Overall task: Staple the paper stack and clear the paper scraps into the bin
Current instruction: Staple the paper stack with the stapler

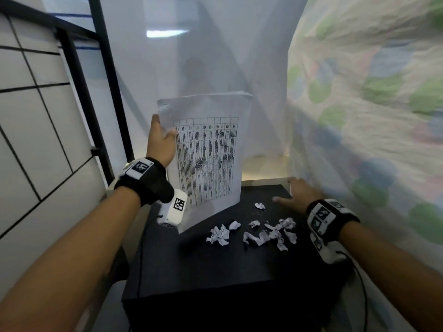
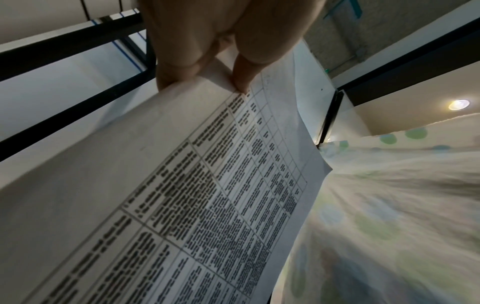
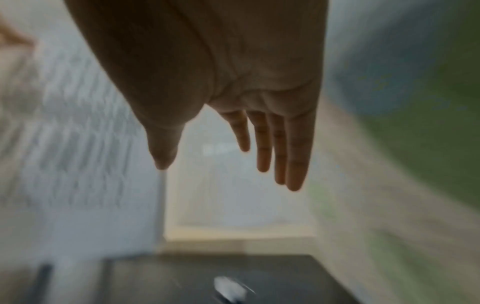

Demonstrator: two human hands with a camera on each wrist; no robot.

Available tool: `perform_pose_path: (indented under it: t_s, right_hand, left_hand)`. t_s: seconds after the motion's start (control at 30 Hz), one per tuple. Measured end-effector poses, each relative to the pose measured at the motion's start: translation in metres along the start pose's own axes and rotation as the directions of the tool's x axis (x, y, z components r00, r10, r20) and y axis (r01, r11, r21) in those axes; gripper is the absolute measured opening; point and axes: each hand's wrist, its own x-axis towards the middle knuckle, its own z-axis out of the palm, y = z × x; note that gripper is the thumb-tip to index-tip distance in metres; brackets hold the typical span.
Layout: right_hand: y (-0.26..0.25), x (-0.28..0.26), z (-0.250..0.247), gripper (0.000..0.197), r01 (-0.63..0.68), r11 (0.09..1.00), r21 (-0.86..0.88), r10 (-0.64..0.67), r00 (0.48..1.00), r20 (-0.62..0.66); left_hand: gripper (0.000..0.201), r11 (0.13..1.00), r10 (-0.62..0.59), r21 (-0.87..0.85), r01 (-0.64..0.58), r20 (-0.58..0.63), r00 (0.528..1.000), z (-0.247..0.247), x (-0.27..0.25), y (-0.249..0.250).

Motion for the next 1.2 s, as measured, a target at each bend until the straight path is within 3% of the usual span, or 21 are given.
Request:
perform_pose_path:
  t_s: [0.07, 0.13, 0.27, 0.5, 0.63, 0.73, 0.87, 0.97, 1.03, 1.13, 1.2]
  right_hand:
    - [-0.035, 0.004, -0.017, 0.086, 0.135, 0.953, 0.272, -0.118, 0.99, -0.079]
    - [-0.067, 0.006, -0.028, 0.091, 0.232, 0.85, 0.474, -0.186, 0.972, -0.142]
    - [-0.102, -0.001, -0.022, 0.087, 0.302, 0.668, 0.68, -0.257, 0.951, -0.169]
    - [-0.094, -0.032, 0.034, 0.03, 0.204, 0.306, 0.93, -0.276, 0.954, -0.118]
    - [-0.094, -0.038, 0.042, 0.02, 0.109, 0.135, 0.985, -0.174, 0.981, -0.085]
    - [-0.098, -0.037, 0.045, 0.023, 0.069, 0.104, 0.992, -0.148, 0.988, -0.053]
    - [-0.11, -0.035, 0.06, 0.032, -0.025, 0.121, 0.992, -0.101, 0.994, 0.037]
    - [-0.125, -0.041, 0.082, 0.032, -0.127, 0.191, 0.973, -0.13, 0.98, 0.153]
    - [-0.138, -0.046, 0.098, 0.033, -0.147, 0.351, 0.925, -0.16, 0.964, 0.213]
    - [-0.157, -0.052, 0.119, 0.027, -0.072, 0.643, 0.763, -0.208, 0.942, 0.265]
    - [-0.163, -0.057, 0.126, 0.025, -0.051, 0.754, 0.655, -0.229, 0.914, 0.335]
  left_hand:
    - [0.042, 0.999, 0.036, -0.015, -0.036, 0.017, 0.999, -0.007, 0.006, 0.012]
    - [0.043, 0.996, 0.062, -0.061, -0.061, 0.02, 0.998, -0.016, 0.011, 0.025]
    - [0.038, 0.983, 0.034, -0.178, -0.033, 0.001, 0.999, -0.035, 0.02, 0.043]
    - [0.038, 0.994, -0.054, -0.097, 0.046, -0.076, 0.996, -0.055, 0.028, 0.023]
    - [0.035, 0.99, -0.144, -0.018, 0.143, -0.069, 0.987, -0.045, 0.006, 0.0]
    - [0.041, 0.971, -0.222, 0.095, 0.219, 0.026, 0.975, -0.036, -0.026, -0.018]
    - [0.045, 0.922, -0.348, 0.23, 0.311, 0.147, 0.926, -0.041, -0.074, -0.055]
    - [0.042, 0.889, -0.399, 0.303, 0.342, 0.15, 0.904, -0.061, -0.094, -0.077]
    - [0.04, 0.858, -0.409, 0.39, 0.335, 0.122, 0.905, -0.077, -0.098, -0.084]
    - [0.038, 0.792, -0.438, 0.514, 0.329, 0.103, 0.893, -0.105, -0.102, -0.095]
    - [0.041, 0.743, -0.464, 0.588, 0.319, 0.11, 0.879, -0.12, -0.105, -0.103]
